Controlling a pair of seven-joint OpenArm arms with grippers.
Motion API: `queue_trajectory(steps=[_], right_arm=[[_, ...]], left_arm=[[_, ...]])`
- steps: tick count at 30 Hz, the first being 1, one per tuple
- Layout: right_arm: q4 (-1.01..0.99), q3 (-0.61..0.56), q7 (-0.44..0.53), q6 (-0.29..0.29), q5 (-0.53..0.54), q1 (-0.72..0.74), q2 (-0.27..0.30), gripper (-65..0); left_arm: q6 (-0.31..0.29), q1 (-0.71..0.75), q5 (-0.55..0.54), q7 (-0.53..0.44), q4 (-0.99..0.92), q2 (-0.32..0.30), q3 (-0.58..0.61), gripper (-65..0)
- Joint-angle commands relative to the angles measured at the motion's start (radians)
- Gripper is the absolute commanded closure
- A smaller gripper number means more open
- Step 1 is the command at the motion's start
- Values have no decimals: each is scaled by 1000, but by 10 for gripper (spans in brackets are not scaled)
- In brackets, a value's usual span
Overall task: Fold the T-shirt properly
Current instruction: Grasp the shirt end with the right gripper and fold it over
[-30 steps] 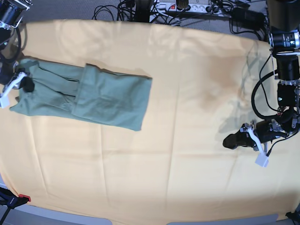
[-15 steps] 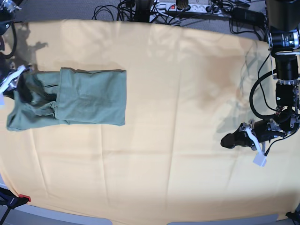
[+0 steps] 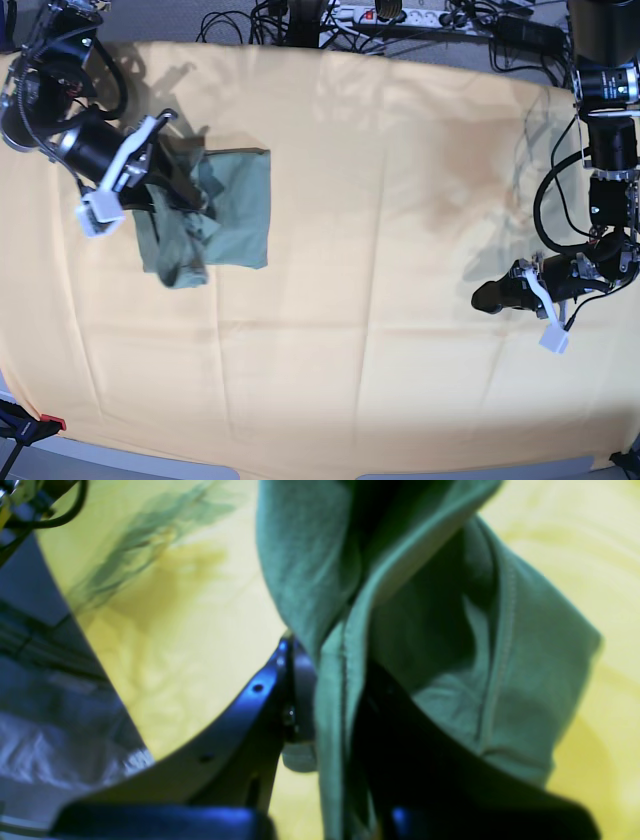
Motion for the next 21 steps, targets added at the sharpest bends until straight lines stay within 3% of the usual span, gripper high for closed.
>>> queue_trajectory(steps=[1,6,10,11,14,15,21], right_arm=[[16,-31,50,5,-19,19,11,0],[14,-196,246,5,-264,40,11,0],[-20,-306,285,5,-354,77,11,0],[-39,-330,285,5,-354,89,11,-71],[-78,-387,284,5,-353,130,11,-378],[-78,-398,285,5,-352,144,11,-432],[-75,-371,278,5,-341,234,12,-446]], left_arm=[[-6,-31,-27,-18,16,-17,-6,0],[-6,-31,-27,-18,16,-17,-6,0],[-6,-31,-27,-19,16,-17,-6,0],[-7,-31,-27,-19,16,-17,-6,0],[-6,-31,-27,-19,16,-17,-6,0],[-7,-31,-26,-19,16,-17,-6,0],[-7,-33,-26,-30,16,-18,-6,0]])
